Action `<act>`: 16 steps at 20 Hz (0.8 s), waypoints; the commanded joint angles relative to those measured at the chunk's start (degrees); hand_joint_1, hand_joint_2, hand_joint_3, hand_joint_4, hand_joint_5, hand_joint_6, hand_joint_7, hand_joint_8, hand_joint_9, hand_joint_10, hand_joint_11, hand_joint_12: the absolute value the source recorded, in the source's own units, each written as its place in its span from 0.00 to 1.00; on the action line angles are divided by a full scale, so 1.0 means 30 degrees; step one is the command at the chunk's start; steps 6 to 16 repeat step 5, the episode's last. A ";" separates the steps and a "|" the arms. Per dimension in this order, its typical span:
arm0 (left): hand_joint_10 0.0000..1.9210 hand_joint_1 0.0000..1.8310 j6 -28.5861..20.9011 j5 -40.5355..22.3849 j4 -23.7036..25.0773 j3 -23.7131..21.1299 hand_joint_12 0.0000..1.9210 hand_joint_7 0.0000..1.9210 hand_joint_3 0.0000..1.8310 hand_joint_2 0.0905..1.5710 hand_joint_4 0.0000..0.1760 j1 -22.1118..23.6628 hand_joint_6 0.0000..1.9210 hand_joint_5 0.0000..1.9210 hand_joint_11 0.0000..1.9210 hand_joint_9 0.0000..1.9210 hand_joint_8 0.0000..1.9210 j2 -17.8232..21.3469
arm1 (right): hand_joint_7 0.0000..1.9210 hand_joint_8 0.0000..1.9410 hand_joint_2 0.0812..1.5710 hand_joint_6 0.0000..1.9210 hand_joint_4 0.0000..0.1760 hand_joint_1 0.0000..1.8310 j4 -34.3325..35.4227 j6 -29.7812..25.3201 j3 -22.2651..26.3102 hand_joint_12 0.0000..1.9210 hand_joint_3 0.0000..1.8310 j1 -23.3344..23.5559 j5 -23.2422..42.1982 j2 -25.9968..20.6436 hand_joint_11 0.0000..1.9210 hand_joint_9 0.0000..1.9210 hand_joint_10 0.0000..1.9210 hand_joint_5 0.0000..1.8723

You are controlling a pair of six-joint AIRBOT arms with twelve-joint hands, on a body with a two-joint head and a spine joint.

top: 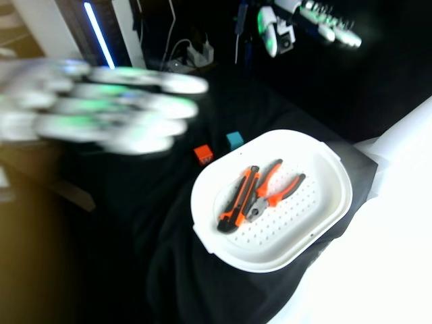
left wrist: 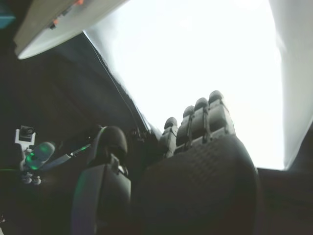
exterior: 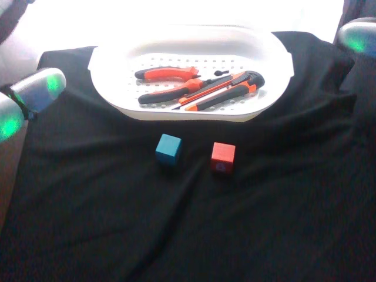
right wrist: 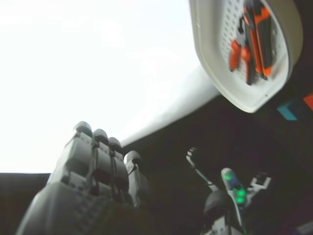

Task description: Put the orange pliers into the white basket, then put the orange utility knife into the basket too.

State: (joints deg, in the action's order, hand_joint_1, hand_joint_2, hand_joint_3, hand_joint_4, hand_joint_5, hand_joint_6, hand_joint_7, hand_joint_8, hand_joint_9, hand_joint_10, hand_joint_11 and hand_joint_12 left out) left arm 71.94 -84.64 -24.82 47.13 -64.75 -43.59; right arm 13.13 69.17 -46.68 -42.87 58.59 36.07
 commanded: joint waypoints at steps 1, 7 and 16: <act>0.00 0.00 0.0022 -0.3135 0.0318 -0.0030 0.00 0.00 0.00 0.71 0.96 -0.0038 0.00 0.00 0.00 0.00 0.00 0.0305 | 0.00 0.00 0.62 0.00 0.94 0.09 -0.0114 0.0073 0.0209 0.00 0.00 -0.0079 0.3553 -0.0211 0.00 0.00 0.00 0.00; 0.00 0.04 0.0133 -0.4708 0.0196 -0.0385 0.00 0.00 0.00 0.66 1.00 -0.0626 0.00 0.00 0.00 0.00 0.00 0.0979 | 0.00 0.00 0.61 0.00 0.85 0.07 0.0224 0.0075 0.0513 0.00 0.00 -0.0423 0.5513 -0.0648 0.00 0.00 0.00 0.00; 0.00 0.04 0.0133 -0.4708 0.0196 -0.0385 0.00 0.00 0.00 0.66 1.00 -0.0626 0.00 0.00 0.00 0.00 0.00 0.0979 | 0.00 0.00 0.61 0.00 0.85 0.07 0.0224 0.0075 0.0513 0.00 0.00 -0.0423 0.5513 -0.0648 0.00 0.00 0.00 0.00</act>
